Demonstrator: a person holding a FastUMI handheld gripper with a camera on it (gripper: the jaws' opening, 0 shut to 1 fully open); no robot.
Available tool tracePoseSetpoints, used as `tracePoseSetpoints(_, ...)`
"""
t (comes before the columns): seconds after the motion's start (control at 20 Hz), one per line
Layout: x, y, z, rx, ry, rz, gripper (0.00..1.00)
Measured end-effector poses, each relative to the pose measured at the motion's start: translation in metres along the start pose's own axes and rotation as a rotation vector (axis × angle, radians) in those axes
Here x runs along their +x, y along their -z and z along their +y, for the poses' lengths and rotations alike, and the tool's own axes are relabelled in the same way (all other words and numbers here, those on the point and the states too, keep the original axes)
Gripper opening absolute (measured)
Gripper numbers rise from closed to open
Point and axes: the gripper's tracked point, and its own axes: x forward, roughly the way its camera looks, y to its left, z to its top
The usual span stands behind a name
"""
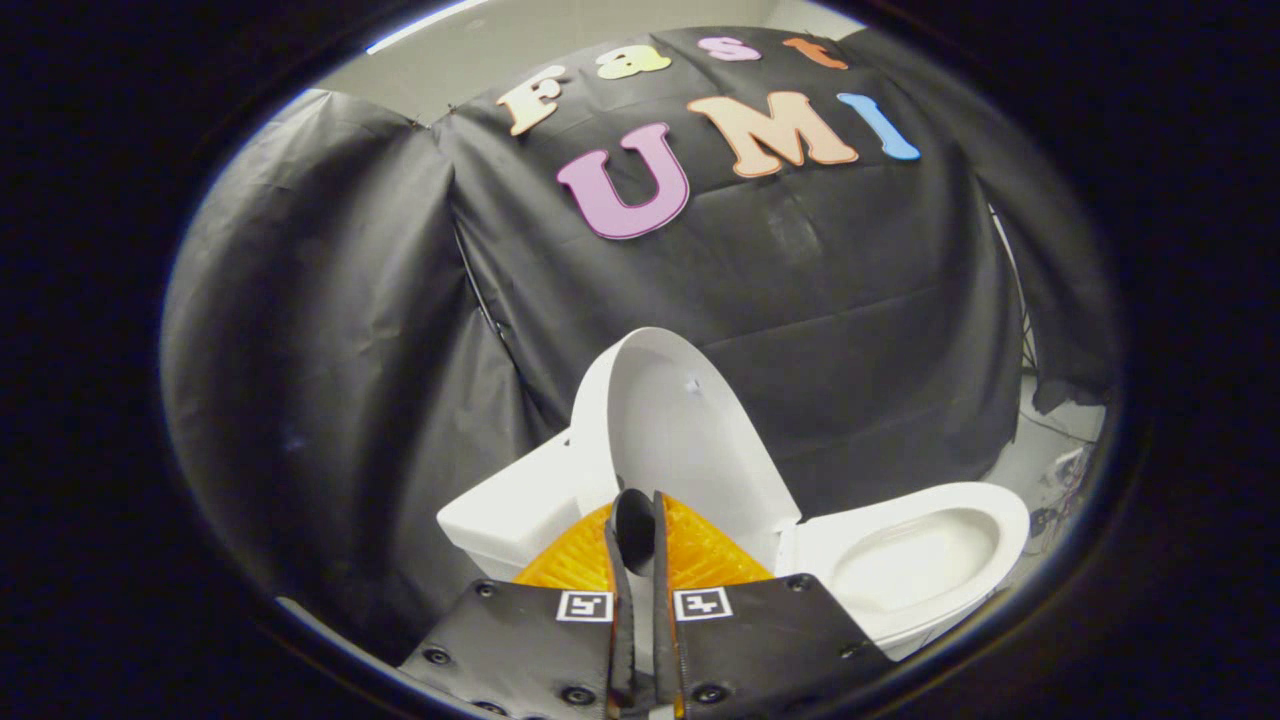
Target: Open the toilet lid.
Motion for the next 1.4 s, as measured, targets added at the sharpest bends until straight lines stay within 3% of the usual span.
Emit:
tracePoseSetpoints(0.15,-0.013,-0.003,0.013,-0.003,-0.054,-0.005,0.24)
tracePoseSetpoints(0.25,-0.024,-0.027,0.015,0.000,-0.086,-0.081,0.36)
tracePoseSetpoints(0.6,-0.070,-0.113,-0.066,-0.023,0.099,-0.284,0.76)
tracePoseSetpoints(0.95,-0.098,-0.159,-0.174,-0.117,0.242,-0.340,0.77)
tracePoseSetpoints(1.25,-0.106,-0.188,-0.268,-0.233,0.274,-0.321,0.78)
tracePoseSetpoints(1.4,-0.108,-0.191,-0.311,-0.256,0.246,-0.280,0.78)
